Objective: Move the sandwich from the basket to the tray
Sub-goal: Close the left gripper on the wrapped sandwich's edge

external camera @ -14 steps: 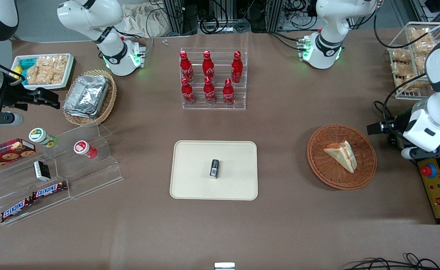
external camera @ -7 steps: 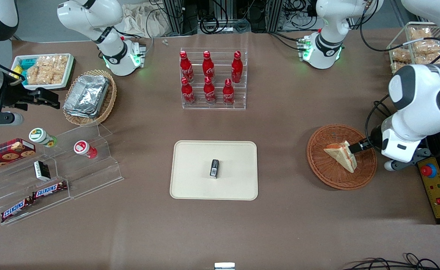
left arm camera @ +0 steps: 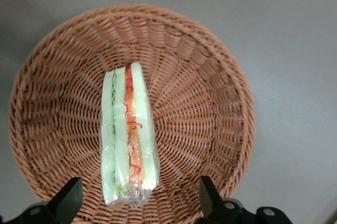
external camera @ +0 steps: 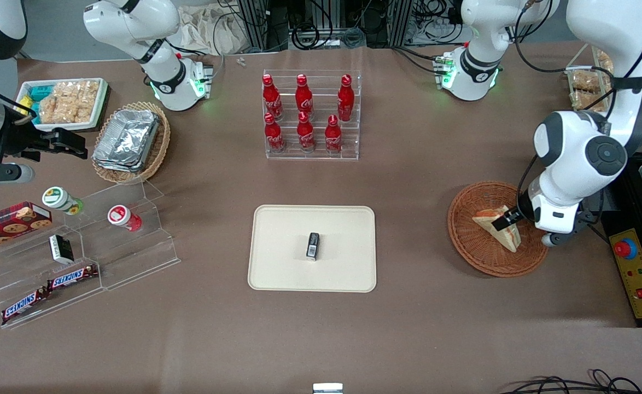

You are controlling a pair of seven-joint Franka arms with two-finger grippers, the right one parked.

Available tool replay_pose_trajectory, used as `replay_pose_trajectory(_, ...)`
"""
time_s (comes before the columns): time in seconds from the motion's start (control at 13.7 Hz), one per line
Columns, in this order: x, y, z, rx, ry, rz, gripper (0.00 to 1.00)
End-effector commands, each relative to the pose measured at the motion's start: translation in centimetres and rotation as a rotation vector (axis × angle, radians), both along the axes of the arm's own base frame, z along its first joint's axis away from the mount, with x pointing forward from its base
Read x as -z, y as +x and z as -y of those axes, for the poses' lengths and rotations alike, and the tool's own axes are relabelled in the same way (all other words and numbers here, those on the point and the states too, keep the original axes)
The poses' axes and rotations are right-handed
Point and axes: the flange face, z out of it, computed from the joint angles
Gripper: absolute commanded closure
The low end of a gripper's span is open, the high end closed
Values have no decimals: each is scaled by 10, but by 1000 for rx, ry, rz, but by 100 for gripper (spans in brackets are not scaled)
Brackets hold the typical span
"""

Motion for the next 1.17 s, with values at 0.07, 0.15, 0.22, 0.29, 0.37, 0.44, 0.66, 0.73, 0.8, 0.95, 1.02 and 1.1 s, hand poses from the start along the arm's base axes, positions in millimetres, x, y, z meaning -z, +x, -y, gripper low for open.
replay_pose_trajectory(0.07, 17, 0, -1, -42, 8, 7, 0)
replay_pose_trajectory(0.15, 22, -1, -2, -43, 8, -2, 0)
replay_pose_trajectory(0.22, 25, -1, -3, -46, 8, -7, 0)
replay_pose_trajectory(0.29, 28, -2, -4, -57, 8, -13, 0)
replay_pose_trajectory(0.37, 33, -3, -3, -75, 8, -23, 0)
replay_pose_trajectory(0.44, 37, -3, -3, -86, 7, -31, 0)
replay_pose_trajectory(0.66, 45, -4, -5, -99, 6, -46, 0)
replay_pose_trajectory(0.73, 51, -4, -5, -112, 7, -54, 0)
replay_pose_trajectory(0.8, 54, -4, -5, -116, 5, -61, 0)
replay_pose_trajectory(0.95, 59, -3, -6, -117, 7, -65, 0)
replay_pose_trajectory(1.02, 61, -3, -6, -102, 19, -66, 0)
replay_pose_trajectory(1.1, 65, -4, -6, -81, 37, -71, 3)
